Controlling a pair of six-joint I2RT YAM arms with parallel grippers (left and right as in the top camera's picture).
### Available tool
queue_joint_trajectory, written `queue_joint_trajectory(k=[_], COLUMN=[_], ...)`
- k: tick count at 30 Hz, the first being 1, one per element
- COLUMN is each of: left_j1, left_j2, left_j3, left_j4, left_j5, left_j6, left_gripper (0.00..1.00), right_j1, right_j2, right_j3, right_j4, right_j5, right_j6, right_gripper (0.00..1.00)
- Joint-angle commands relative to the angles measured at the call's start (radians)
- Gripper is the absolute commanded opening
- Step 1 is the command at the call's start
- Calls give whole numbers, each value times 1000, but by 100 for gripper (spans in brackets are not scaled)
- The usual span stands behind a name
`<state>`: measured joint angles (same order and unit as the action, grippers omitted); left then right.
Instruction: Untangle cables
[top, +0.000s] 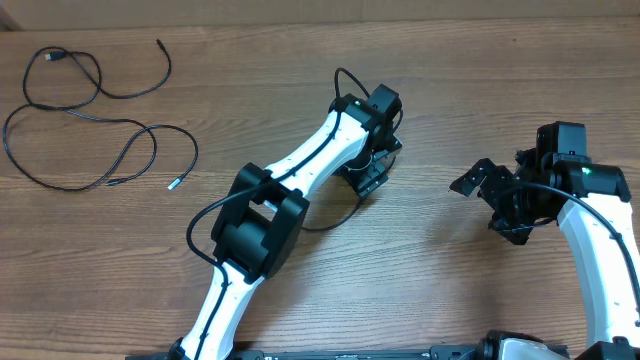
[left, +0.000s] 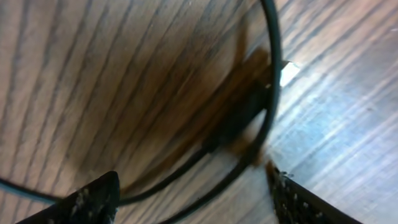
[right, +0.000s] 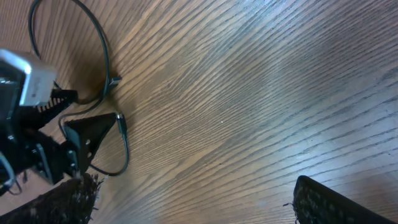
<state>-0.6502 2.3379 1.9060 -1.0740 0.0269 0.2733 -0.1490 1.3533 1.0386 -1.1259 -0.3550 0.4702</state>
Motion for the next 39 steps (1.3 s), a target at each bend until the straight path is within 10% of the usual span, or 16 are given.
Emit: queue_joint_trajectory(k=[1, 5, 8, 12, 15, 39], left_j1=[3, 3, 3, 3, 3, 105], left_j2=[15, 15, 15, 15, 14, -483], left_j3=[-21, -21, -21, -19, 6, 566], left_j4=[17, 36, 49, 58, 54, -154], left_j5=[-11, -9, -9, -12, -12, 26], left_j6=[27, 26, 26, 15, -32, -486], left_gripper=[76, 62, 27, 29, 4, 4], right_j1=[-3, -3, -3, -3, -3, -3], right_j2=[-1, -1, -1, -1, -1, -1], right_j3=[-5, -5, -5, -5, -5, -5], right_j4=[3, 3, 3, 3, 3, 3], right_j5=[3, 3, 3, 3, 3, 3], right_j6=[-7, -7, -7, -7, -7, -7], right_gripper=[100, 100, 100, 100, 100, 100])
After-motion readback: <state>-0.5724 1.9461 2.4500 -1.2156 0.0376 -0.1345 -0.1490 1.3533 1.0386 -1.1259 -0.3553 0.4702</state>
